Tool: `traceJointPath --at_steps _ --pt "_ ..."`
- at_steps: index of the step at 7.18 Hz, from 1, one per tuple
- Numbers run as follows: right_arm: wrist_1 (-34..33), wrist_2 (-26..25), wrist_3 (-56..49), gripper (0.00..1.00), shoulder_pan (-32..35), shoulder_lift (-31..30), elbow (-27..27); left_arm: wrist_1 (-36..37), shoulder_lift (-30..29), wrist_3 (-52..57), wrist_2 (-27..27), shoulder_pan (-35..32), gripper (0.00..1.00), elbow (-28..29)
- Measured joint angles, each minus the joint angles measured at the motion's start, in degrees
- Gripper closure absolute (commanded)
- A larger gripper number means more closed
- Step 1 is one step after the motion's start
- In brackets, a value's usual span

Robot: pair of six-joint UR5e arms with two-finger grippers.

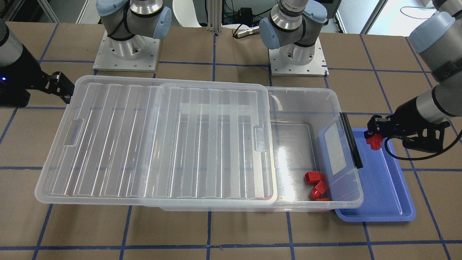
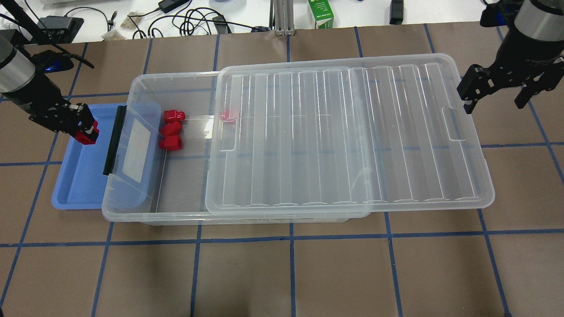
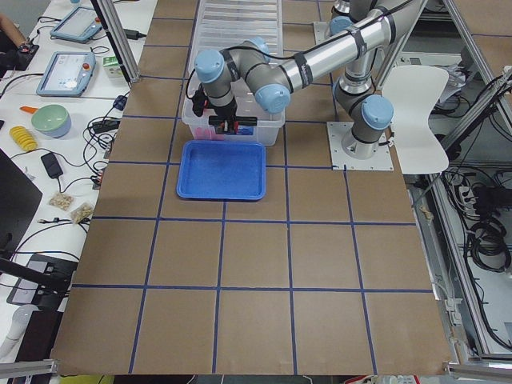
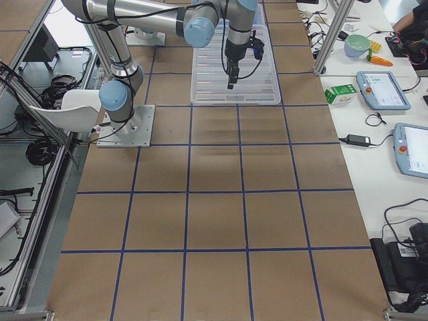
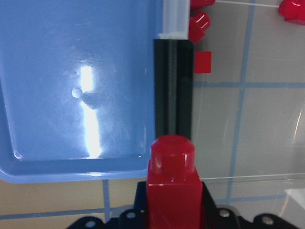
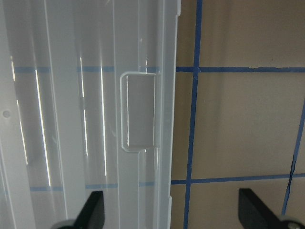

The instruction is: Place red block in blue tray from box

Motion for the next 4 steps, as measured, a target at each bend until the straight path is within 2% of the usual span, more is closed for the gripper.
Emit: traceJointPath --at_steps 3,4 --pt "-2.9 0.1 -6.3 0.00 -6.1 3.2 -0.1 11.6 -7.8 7.1 0.8 1.7 1.00 -4.3" --pt "-5.0 -0.1 -8.4 0.00 -6.8 4.4 -0.1 14.8 -9.3 7.8 2.4 1.8 0.95 -5.6"
